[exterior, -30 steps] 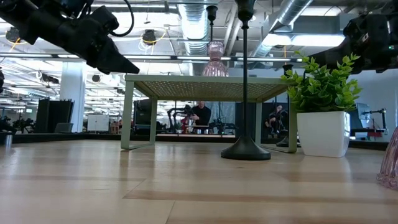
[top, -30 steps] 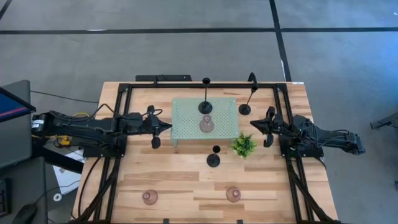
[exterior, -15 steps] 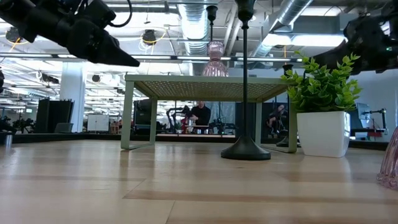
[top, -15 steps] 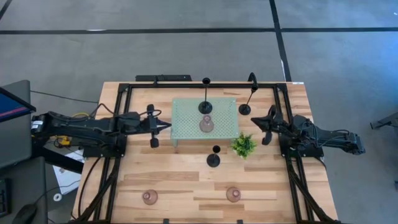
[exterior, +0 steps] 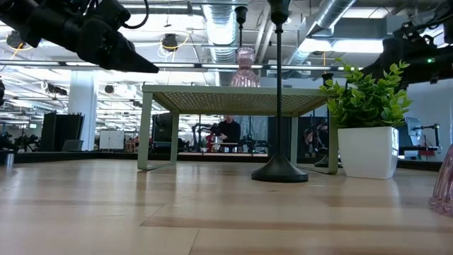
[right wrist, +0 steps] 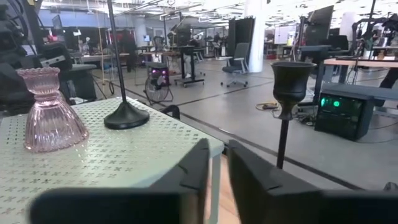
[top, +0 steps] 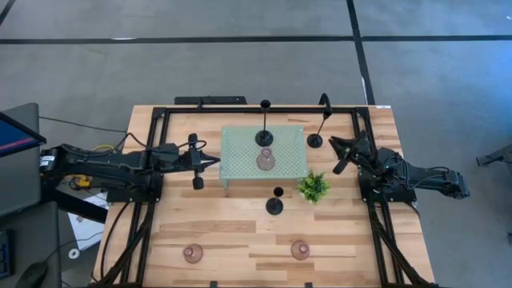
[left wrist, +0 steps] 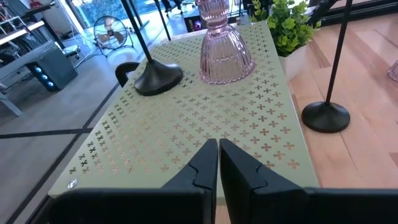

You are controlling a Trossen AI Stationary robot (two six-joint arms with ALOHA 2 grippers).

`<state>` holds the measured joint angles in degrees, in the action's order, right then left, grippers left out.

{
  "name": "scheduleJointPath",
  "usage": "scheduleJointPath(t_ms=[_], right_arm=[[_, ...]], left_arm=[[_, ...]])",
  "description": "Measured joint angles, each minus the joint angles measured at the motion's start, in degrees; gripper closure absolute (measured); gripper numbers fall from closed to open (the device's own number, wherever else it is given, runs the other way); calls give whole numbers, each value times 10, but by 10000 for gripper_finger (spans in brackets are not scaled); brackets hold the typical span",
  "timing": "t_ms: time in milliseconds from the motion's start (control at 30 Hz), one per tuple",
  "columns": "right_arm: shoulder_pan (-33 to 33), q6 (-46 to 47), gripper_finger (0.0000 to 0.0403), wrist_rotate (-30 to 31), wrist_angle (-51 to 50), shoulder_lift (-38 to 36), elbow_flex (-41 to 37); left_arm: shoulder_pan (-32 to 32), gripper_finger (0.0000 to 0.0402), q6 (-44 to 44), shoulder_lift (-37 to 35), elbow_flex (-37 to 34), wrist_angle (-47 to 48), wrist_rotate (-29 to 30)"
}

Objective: Pick & Place candle stick holders
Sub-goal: Align the top black candle holder on the shelf with the black candle holder

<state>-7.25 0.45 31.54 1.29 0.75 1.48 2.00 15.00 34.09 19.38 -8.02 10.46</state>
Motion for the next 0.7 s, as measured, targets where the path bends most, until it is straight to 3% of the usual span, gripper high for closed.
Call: scheduleJointPath(t_ms=[200, 333, 467, 700], right_arm=[[-2, 7, 231, 8, -2, 0, 0], [-18, 32, 190, 26, -2, 0, 0], [-35, 50, 187, 16, -3, 17, 0], [-46, 91, 223, 5, 15, 100, -1]], left_arm=[[0, 385, 0, 0, 0, 0, 0], [0, 385, 0, 0, 0, -2, 0], [0, 385, 0, 0, 0, -2, 0], [0, 385, 1, 0, 0, -9, 0]])
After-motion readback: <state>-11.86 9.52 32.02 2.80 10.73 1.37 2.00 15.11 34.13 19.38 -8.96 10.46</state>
